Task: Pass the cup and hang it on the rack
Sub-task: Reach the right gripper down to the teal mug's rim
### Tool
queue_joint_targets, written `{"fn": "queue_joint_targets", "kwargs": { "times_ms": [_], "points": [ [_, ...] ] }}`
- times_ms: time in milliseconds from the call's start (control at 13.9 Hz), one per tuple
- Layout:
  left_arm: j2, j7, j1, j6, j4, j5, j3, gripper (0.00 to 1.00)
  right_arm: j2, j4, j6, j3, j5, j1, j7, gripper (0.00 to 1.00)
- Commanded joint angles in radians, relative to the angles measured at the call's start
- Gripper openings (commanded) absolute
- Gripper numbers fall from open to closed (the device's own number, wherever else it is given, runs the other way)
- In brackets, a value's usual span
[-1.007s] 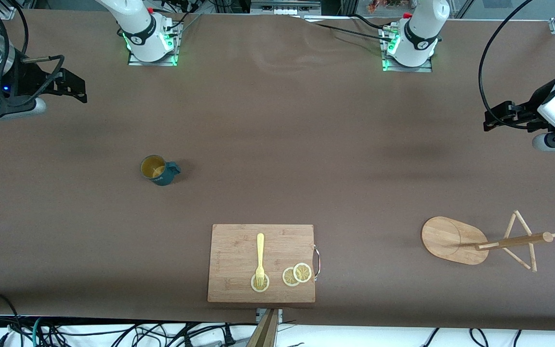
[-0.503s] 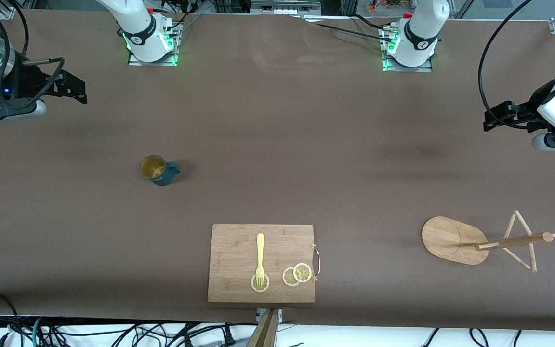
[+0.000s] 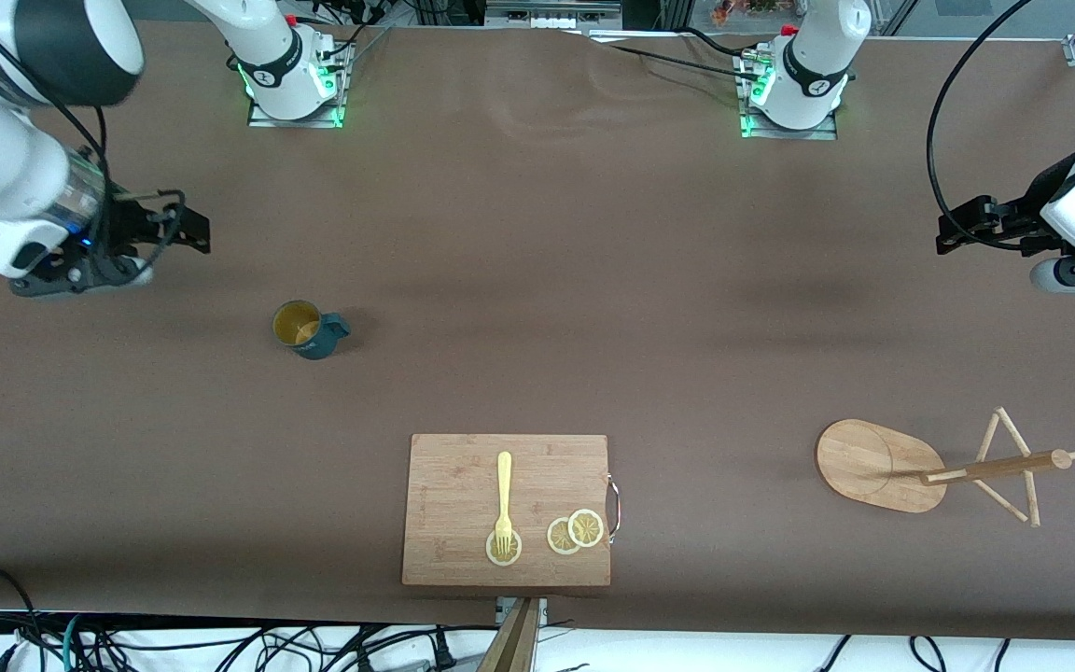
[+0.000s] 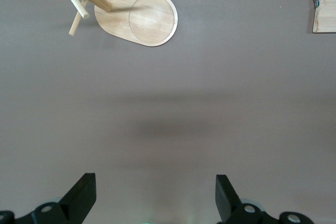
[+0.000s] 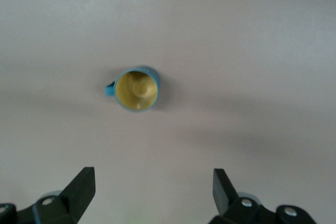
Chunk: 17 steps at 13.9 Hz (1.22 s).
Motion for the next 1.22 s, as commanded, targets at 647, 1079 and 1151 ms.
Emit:
{"fn": "queue_joint_targets", "kwargs": {
  "times_ms": [647,1079,1151],
  "points": [
    [0.012,0.005,0.001,-0.003,0.026,0.002,-0.001,1.00,0.204,-0.238,0.484,0.014,-0.002,-0.003,-0.011,0.99],
    [0.012,0.005,0.002,-0.003,0.026,0.002,-0.001,1.00,0.255,-0.243,0.522,0.015,0.000,0.008,-0.009,0.92],
    [0.012,0.005,0.002,-0.003,0.026,0.002,-0.001,1.00,0.260,-0.244,0.522,0.015,0.000,0.008,-0.009,0.90]
  ]
}}
